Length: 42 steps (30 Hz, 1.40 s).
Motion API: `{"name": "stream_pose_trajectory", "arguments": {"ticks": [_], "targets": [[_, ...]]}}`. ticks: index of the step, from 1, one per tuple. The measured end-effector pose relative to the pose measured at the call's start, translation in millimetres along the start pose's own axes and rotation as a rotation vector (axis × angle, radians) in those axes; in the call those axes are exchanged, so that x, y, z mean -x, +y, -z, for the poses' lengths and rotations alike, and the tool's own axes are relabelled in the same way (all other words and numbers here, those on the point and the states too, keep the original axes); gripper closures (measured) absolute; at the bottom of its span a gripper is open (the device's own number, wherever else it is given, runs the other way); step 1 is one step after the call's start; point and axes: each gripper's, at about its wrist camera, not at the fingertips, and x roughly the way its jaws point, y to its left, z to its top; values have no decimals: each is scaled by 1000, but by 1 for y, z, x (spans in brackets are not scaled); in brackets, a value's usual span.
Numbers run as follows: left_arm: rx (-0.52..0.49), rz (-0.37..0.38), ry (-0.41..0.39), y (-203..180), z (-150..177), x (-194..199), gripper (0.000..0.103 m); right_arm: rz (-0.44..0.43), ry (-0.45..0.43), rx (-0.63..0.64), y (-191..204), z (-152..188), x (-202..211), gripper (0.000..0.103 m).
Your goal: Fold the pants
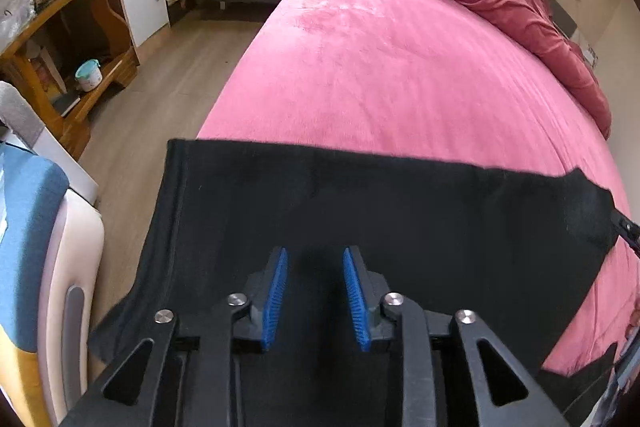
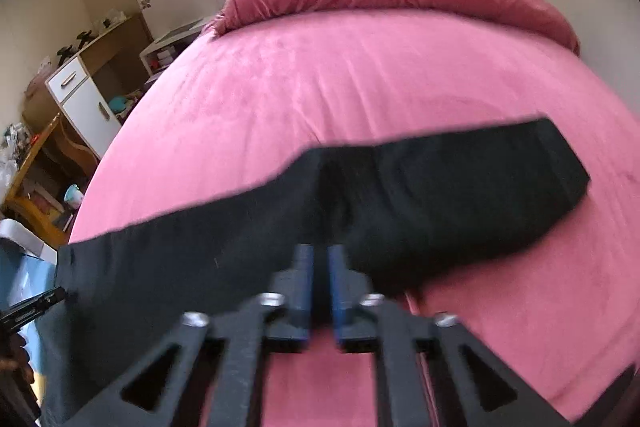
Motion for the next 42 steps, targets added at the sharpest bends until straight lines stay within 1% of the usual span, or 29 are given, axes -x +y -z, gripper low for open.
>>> {"name": "stream_pose_trajectory", "arguments": {"ticks": [1,2,3,7,8,9,10,12,14,16,17,18,19,21,23,26,28,30,32,33,34,35,36,37,38,39,40,41,42], "targets": [[14,-7,5,3,-5,-3,61,4,-2,-5,4,-9,-8,24],[21,-5,9,4,-9,-6,60,16,-5,4,9,-17,-17,23],[38,-2,16,7,-13,-10,60,32,-1,15,13,-23,-23,25],[96,-8,25,14,-32,-25,58,97,62,54,23,-48,-68,27],[101,-11,25,14,-35,-27,58,103,78,52,23,-51,-77,30],[103,-14,28,14,-40,-31,58,104,103,49,22,-53,-86,44],[108,-19,34,14,-44,-35,58,120,134,46,21,-54,-96,63],[98,-31,33,9,-50,-40,58,115,165,45,18,-53,-108,80],[84,-52,42,2,-58,-49,58,101,146,51,16,-53,-106,86],[73,-81,50,-3,-63,-56,58,77,120,48,13,-51,-98,90],[62,-93,48,-5,-64,-57,60,68,108,47,11,-50,-93,90],[42,-97,40,-8,-65,-58,68,55,85,46,9,-49,-85,91],[10,-97,23,-12,-63,-56,85,48,71,46,7,-47,-79,91],[-29,-103,3,-16,-59,-52,92,29,40,41,3,-44,-66,91],[-24,-89,-15,-13,-53,-45,99,14,6,35,-2,-40,-50,91],[-16,-52,-43,-9,-40,-30,101,-12,-46,22,-9,-29,-19,92],[-22,-28,-69,-5,-30,-15,101,-24,-82,22,-7,-17,6,92],[-10,-5,-75,-2,-19,-3,101,-45,-112,21,-9,-2,28,92],[11,30,-67,4,-5,9,101,-60,-132,2,-12,21,49,93],[15,31,-57,5,4,15,101,-70,-138,-9,-16,29,54,93],[21,48,-35,9,13,19,101,-81,-143,-19,-19,43,63,93],[37,95,-10,12,17,21,100,-84,-139,-16,-20,58,70,94],[54,120,7,12,21,22,97,-86,-137,-12,-22,68,72,94],[83,125,22,14,23,25,87,-92,-129,-9,-23,82,76,94],[104,130,29,16,24,27,79,-96,-120,-11,-25,93,77,95],[139,173,36,18,25,30,79,-98,-114,-12,-26,104,81,96],[198,221,49,21,24,33,73,-94,-104,-14,-26,116,84,103],[234,228,51,22,23,35,64,-87,-93,-19,-28,126,85,103],[266,244,47,21,21,38,62,-85,-82,-36,-32,138,86,103]]}}
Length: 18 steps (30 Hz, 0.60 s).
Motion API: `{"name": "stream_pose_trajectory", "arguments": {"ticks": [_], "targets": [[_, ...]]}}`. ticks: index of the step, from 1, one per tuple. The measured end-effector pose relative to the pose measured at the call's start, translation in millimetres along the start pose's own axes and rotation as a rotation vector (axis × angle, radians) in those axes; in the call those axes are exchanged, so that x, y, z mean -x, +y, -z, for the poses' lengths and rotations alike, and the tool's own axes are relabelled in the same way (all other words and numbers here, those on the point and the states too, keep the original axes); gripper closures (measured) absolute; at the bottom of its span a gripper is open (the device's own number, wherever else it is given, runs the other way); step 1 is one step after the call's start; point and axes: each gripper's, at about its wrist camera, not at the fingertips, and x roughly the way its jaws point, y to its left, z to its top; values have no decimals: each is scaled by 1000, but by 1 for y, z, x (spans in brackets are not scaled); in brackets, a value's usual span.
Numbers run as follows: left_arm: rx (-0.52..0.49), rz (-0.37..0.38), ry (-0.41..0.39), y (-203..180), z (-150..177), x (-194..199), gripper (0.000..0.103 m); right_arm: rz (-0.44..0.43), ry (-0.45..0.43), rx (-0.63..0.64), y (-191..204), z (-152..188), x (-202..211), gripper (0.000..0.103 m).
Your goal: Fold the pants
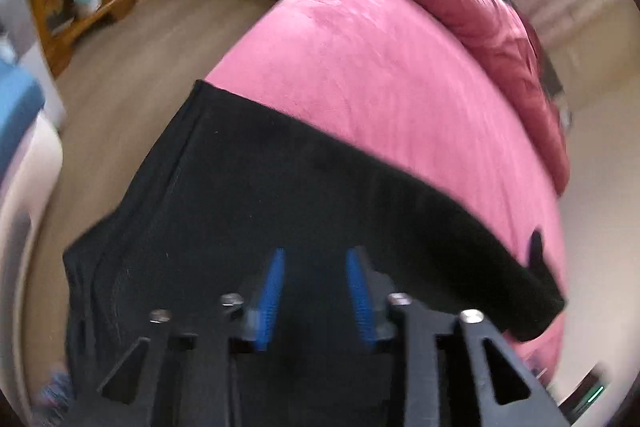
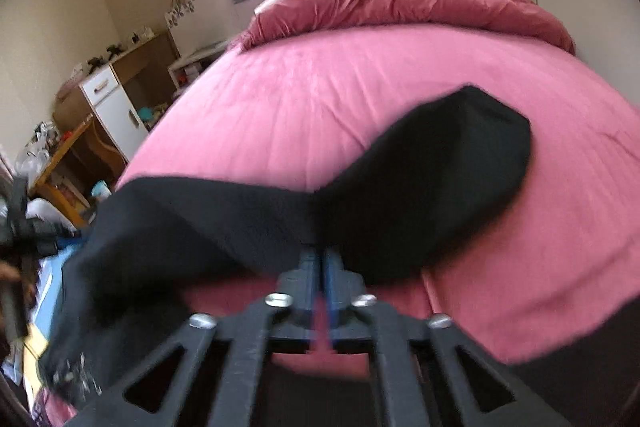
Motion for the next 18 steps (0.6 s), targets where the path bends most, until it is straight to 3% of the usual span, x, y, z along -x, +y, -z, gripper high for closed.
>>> {"name": "stream_pose_trajectory", "arguments": {"ticks": [2,7,10,14,15,16,18], "targets": [[16,2,-11,-5,-5,-1,51,1,24,-27,-8,13,-1,103],[40,-47,9,-25,-26,-18,48,31,74,-41,-26,26,-2,103],[65,-73,42,-28,-41,-34,47,25,73,-42,-28,17,0,102],[67,-195,56,-24,-61,-56,33,-4,27,-39,-16,-16,1,100],[66,-210,80,-23,-66,-65,32,-4,14,-35,-12,-25,1,89],[74,-212,88,-21,-69,-70,32,-17,-2,-37,-7,-35,0,64],[102,-204,64,-16,-72,-71,32,-80,-38,-30,7,-54,-2,28]]}}
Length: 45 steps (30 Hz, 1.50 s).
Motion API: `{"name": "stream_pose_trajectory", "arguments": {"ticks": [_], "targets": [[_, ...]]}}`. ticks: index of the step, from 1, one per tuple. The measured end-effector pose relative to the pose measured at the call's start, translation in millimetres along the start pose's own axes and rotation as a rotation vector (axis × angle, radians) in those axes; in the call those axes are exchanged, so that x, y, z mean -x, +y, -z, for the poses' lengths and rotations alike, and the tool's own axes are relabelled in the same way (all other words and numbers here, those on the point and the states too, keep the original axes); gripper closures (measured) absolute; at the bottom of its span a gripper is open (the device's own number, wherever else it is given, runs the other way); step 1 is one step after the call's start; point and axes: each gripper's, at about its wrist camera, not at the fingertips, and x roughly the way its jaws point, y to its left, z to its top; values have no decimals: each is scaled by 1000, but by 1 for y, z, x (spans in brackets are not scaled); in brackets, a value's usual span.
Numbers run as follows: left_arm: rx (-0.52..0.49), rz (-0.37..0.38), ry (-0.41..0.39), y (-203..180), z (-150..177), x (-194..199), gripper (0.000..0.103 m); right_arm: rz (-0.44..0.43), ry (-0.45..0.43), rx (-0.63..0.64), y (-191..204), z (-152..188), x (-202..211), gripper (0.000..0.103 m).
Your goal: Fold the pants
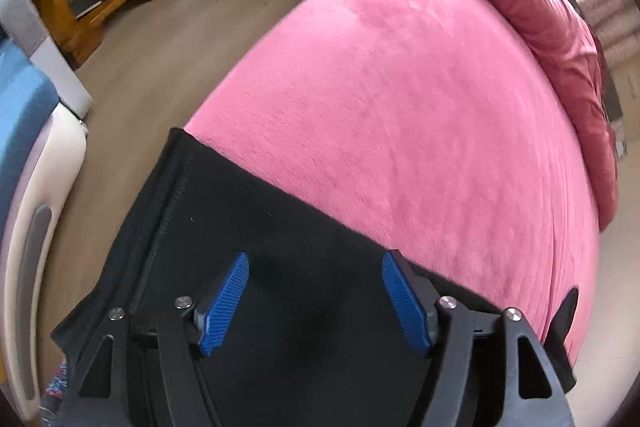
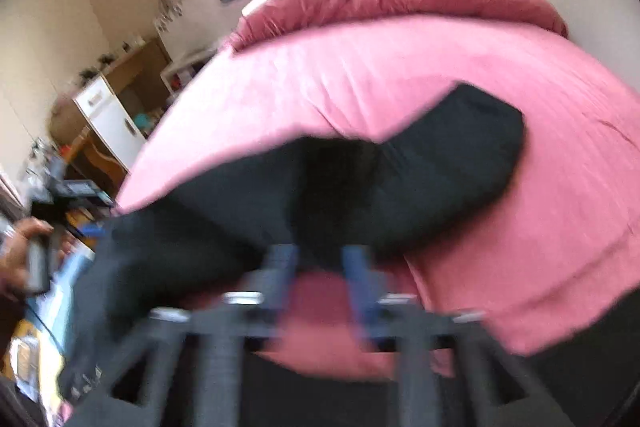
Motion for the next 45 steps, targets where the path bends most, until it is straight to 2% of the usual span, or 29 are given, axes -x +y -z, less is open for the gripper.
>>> {"name": "stream_pose_trajectory", "arguments": {"ticks": [3,5,6,10,13,17,18,19,20,21,22,23,26,30,31,32,34,39,45], "targets": [[-15,19,-18,5,5,5,32,-78,-14,113,39,-26,-16,28],[-50,27,-31,9,10,8,32,-179,30,218,71,-43,-45,28],[-67,15,-45,12,14,12,32,-192,52,251,80,-45,-57,28],[-124,38,-49,19,27,25,32,-237,214,429,131,-54,-134,28],[-158,69,-47,25,35,34,32,-236,311,535,158,-52,-183,28],[-173,105,-27,32,44,40,34,-227,438,606,168,-42,-229,29],[-174,116,-17,34,47,42,34,-220,475,621,168,-39,-239,31],[-175,126,-13,34,48,42,34,-211,486,635,169,-39,-242,48],[-174,128,-15,34,47,43,36,-219,500,649,168,-37,-242,65],[-173,138,-12,35,49,45,40,-246,509,667,170,-34,-238,91],[-169,154,-2,35,50,46,47,-251,500,680,171,-32,-233,92],[-164,163,3,35,49,45,48,-270,479,700,172,-29,-220,94],[-129,188,-11,40,54,53,48,-311,406,729,173,-21,-183,95],[-30,276,-11,54,61,64,46,-350,323,773,174,9,-123,95],[-12,290,-11,58,66,68,44,-348,311,787,174,22,-109,95],[2,297,-7,61,70,71,35,-344,299,797,172,34,-96,95],[42,306,2,71,82,73,27,-342,285,806,168,63,-72,95],[62,321,1,84,110,80,27,-279,255,874,163,120,-36,95],[35,310,-51,83,133,103,22,-207,226,929,162,170,-24,95]]}}
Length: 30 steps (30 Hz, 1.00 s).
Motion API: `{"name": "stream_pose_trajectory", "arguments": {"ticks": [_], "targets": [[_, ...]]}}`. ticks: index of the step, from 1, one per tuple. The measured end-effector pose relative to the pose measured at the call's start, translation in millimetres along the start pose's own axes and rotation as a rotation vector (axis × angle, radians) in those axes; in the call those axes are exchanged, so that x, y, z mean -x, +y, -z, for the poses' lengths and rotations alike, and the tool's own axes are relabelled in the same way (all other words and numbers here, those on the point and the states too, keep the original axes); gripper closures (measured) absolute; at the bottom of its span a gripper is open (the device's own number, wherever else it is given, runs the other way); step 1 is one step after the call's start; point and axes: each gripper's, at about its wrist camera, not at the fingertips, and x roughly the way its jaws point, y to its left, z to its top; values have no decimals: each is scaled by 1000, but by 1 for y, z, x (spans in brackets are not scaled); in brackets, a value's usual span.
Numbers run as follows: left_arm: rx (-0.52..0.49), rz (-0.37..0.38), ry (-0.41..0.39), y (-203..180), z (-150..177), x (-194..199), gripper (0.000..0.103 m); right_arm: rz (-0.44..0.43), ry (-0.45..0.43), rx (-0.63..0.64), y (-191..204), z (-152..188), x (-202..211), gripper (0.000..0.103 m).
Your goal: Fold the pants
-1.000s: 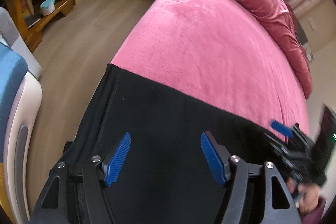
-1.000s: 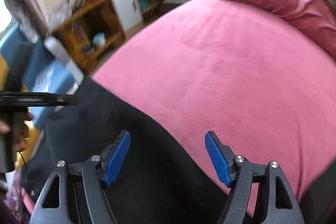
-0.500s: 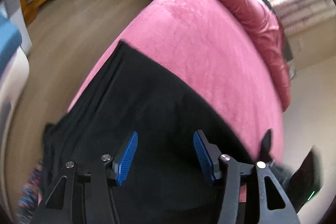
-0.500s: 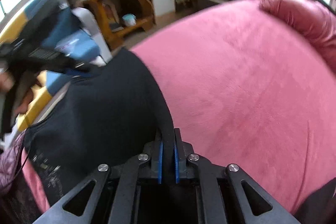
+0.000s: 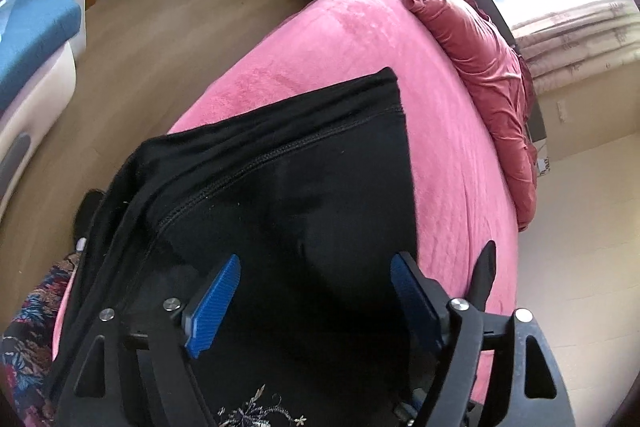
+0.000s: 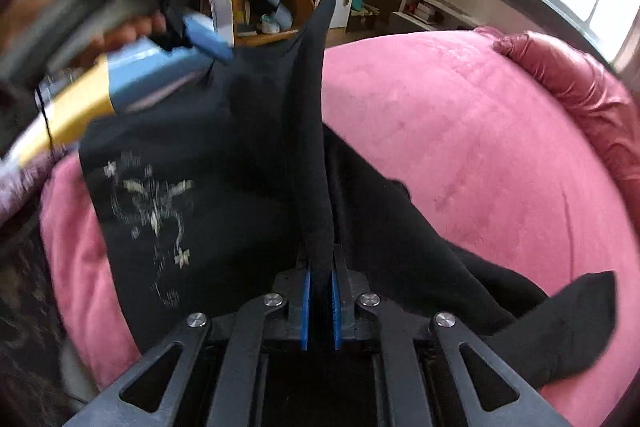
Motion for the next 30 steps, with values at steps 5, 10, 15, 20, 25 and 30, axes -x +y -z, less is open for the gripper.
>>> {"name": "stream_pose_trajectory", "arguments": {"ticks": [5,10,15,20,25,30], "targets": [[-89,-68,-7,-31,-4,2,21,71,-6,12,14,5,-6,95],[-82,-157,17,-39,-14,-18,22,100,-10,17,27,13,-4,95],[-76,-178,11,-37,-23,-25,63,103,0,17,28,18,-8,94],[-139,-104,-76,-20,-5,8,91,102,-10,-26,24,19,-10,94],[-184,-46,-133,7,29,47,94,77,-17,-85,17,18,-13,91],[-193,-47,-139,33,63,62,94,-23,-44,-208,6,20,0,52]]}}
